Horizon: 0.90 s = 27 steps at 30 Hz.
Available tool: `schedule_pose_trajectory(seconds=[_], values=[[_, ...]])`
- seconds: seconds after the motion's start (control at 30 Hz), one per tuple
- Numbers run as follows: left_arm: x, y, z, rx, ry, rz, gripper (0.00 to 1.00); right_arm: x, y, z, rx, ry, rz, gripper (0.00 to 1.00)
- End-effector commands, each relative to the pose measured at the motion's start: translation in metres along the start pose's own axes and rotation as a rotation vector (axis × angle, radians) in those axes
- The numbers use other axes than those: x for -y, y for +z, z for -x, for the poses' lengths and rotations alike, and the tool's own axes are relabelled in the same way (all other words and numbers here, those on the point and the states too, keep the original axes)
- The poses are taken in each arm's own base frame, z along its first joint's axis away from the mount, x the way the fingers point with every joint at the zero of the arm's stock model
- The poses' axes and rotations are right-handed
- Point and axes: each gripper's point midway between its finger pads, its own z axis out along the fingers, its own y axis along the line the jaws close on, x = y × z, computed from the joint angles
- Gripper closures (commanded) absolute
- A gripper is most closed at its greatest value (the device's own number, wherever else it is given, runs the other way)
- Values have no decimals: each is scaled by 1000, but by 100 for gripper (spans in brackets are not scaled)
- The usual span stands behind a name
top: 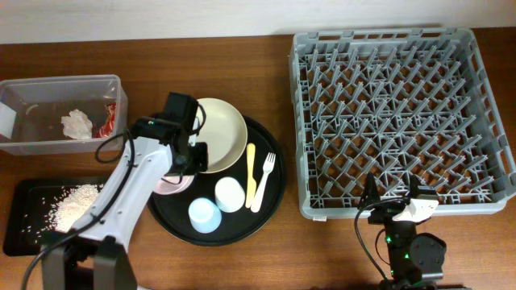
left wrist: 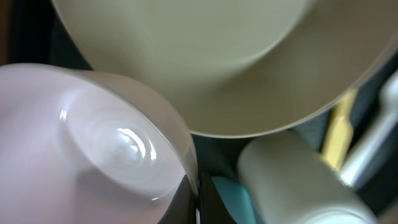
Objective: Sort waste into correct bins and load items into the dishwasher rack
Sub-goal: 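Place the empty pink bowl into the beige plate with the left gripper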
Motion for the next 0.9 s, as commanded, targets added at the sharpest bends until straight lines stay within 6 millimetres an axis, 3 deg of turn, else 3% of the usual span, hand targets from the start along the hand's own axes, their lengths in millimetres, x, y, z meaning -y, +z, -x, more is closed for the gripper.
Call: schedule_pose_trajectory(seconds=[0.0,0.03,0.1,0.17,0.23,0.37,0.4,0.43,0.47,0.5,0.6,0.67,0.73,0.77,0.87], values=[[24,-62,30,176,46,-25,99,5,0,-2,-1,5,-24,2],[27,-67,33,192,56,-25,99,5,0,-2,-1,5,-24,2],[55,-79,54,299,131,-67,99,5,0,-2,-1,5,-24,2],[70,-74,70,351,184,-83,99,5,0,-2,-1,5,-24,2],[76,-54,78,333,190,-81,99,5,0,-2,-2,5,-24,2],[76,8,73,194,197,-39,99,5,0,-2,-1,5,-24,2],[76,15,72,178,197,-35,92,5,0,-2,-1,5,-24,2],[76,16,72,179,198,-34,69,5,0,-2,-1,5,-24,2],[77,12,76,193,197,-39,37,5,0,-2,-1,5,-24,2],[80,1,83,220,196,-47,17,5,0,-2,-1,5,-24,2],[85,-51,100,283,182,-72,13,5,0,-2,-2,5,-24,2],[75,-106,112,356,139,-79,7,5,0,-2,-1,5,-24,2],[42,-157,114,418,68,-64,5,5,0,-2,-1,5,-24,2],[22,-169,111,435,28,-34,1,5,0,-2,-1,5,-24,2],[-62,-194,88,435,-144,154,1,5,0,-2,-1,5,-24,2]])
